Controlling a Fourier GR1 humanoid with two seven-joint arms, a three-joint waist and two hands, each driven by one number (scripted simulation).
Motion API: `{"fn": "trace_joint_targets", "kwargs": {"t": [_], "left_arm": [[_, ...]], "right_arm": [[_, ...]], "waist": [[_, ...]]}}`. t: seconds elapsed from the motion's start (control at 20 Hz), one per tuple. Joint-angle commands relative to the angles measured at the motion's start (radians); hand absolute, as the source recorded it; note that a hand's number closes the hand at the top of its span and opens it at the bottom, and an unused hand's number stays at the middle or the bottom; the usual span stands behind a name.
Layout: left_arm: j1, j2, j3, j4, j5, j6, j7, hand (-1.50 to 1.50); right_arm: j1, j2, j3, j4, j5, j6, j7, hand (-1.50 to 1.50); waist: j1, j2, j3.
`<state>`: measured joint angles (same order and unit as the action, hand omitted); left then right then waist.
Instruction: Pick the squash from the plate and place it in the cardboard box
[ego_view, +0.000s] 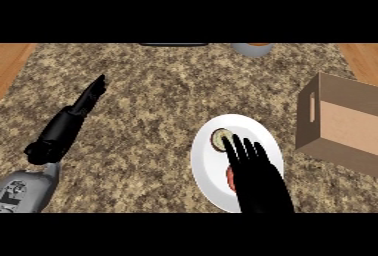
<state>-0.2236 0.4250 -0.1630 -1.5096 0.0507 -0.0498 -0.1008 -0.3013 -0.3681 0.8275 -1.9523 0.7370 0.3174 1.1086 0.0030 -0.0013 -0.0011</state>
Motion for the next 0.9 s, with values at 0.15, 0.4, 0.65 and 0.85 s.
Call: {"fn": "trace_joint_targets", "kwargs": {"t": [0.15, 0.4, 0.65, 0.85], "left_arm": [[0.008, -0.019, -0.009, -0.049, -0.024, -0.004, 0.029, 0.0], [-0.007, 0.016, 0.061, -0.039, 0.014, -0.062, 0.054, 0.0], [-0.034, -0.087, 0.028, 0.023, -0.082, -0.015, 0.029, 0.0], [-0.076, -0.044, 0.101, 0.057, -0.049, -0.086, 0.018, 0.0]], "right_arm": [[-0.004, 0.087, -0.022, 0.129, 0.076, 0.089, 0.123, -1.5], [0.004, 0.1, -0.072, 0.177, 0.114, 0.109, 0.037, -1.5], [0.093, 0.117, -0.102, 0.17, 0.169, 0.085, -0.069, -1.5], [0.076, 0.22, -0.109, 0.274, 0.209, 0.088, -0.073, -1.5]], "waist": [[0.001, 0.0, 0.001], [0.002, 0.0, 0.001], [-0.006, 0.001, 0.001], [-0.005, 0.002, 0.001]]}}
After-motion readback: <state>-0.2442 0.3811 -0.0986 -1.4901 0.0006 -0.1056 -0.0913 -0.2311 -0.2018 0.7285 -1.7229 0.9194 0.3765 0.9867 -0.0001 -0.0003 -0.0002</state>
